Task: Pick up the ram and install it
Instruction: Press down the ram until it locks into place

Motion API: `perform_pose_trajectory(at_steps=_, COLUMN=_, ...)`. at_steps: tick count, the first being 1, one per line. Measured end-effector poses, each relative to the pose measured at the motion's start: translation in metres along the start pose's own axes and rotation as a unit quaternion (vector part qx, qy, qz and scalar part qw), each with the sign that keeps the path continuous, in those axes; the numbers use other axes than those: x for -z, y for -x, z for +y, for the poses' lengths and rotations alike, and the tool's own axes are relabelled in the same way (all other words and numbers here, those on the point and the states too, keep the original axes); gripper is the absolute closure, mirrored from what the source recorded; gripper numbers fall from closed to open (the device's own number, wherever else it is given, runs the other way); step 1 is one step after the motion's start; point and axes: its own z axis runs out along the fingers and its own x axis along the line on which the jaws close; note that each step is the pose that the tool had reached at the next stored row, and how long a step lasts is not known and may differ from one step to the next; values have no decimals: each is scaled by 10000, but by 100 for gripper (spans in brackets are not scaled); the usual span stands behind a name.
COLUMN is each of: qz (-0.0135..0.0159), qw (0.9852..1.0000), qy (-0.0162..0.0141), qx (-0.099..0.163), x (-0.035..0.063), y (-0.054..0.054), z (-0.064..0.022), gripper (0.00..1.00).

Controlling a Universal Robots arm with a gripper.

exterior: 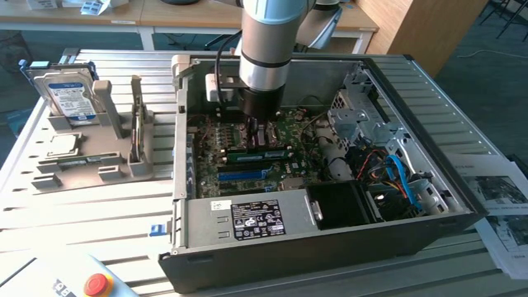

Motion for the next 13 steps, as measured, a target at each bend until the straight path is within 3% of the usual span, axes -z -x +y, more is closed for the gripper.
perform_pose_trajectory(at_steps=13, qz=0, qw=10000, qy=-1, qx=0, x=-5, y=-2, z=0, gripper=90)
